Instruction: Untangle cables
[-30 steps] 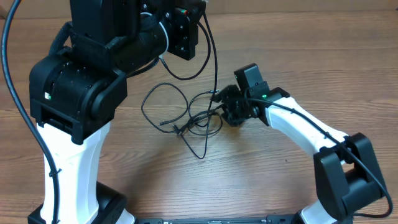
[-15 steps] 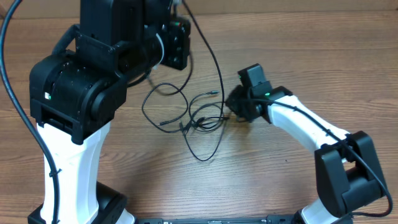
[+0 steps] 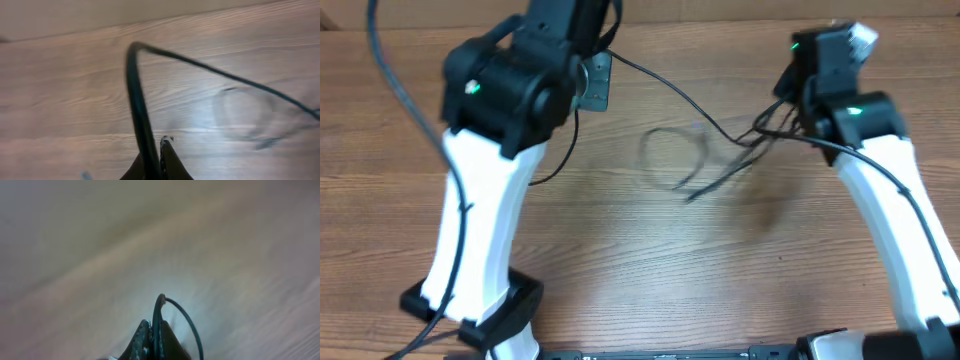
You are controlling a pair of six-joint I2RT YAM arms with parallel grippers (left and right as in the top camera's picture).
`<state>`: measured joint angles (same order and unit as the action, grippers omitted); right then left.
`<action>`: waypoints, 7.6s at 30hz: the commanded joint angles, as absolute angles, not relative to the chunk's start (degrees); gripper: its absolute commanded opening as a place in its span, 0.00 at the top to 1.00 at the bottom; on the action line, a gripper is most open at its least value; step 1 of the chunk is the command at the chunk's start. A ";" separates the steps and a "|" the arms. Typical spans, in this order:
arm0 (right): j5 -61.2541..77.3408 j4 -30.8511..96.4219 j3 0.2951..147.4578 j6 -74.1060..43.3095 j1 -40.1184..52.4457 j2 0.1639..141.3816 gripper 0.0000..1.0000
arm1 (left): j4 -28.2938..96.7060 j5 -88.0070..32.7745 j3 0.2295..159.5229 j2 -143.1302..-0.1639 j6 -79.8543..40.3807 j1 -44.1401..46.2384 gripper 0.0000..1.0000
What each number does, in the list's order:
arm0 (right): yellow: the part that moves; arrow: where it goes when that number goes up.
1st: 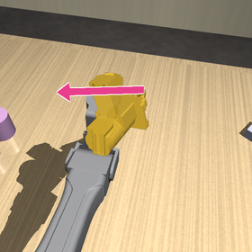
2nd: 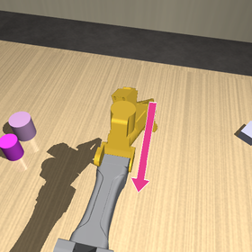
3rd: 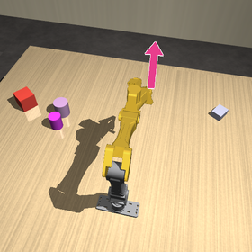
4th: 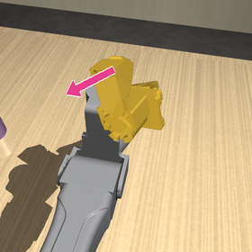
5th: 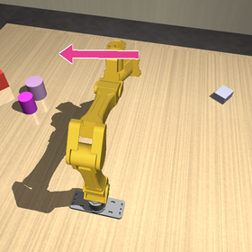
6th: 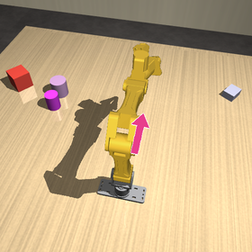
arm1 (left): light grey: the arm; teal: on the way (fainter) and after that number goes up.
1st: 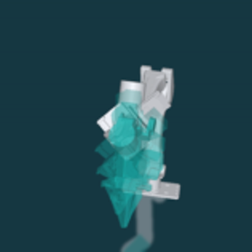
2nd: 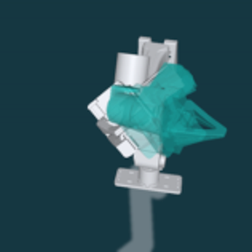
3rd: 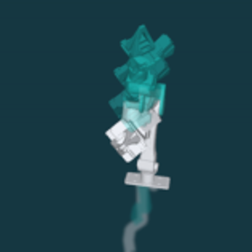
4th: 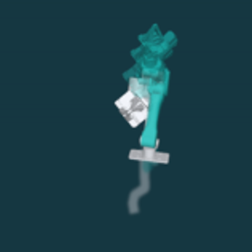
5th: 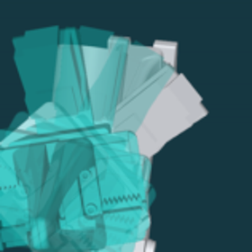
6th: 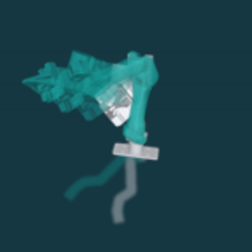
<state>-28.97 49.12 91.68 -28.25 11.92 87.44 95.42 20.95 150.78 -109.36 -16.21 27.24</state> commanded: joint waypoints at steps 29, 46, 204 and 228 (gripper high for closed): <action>-48.99 10.66 102.00 1.67 10.48 77.34 0.96 | 96.79 34.11 150.85 -111.11 -48.07 1.02 0.96; -31.38 37.52 101.97 -0.32 11.09 77.76 0.56 | 96.18 24.29 150.85 -111.11 -47.00 -1.54 0.96; 33.12 68.97 93.01 9.45 15.81 103.22 0.00 | 66.30 8.10 153.49 -107.90 -9.43 30.04 0.96; 21.17 44.69 92.97 -2.15 19.14 103.31 0.74 | 66.59 1.89 153.49 -107.85 -9.45 30.04 0.96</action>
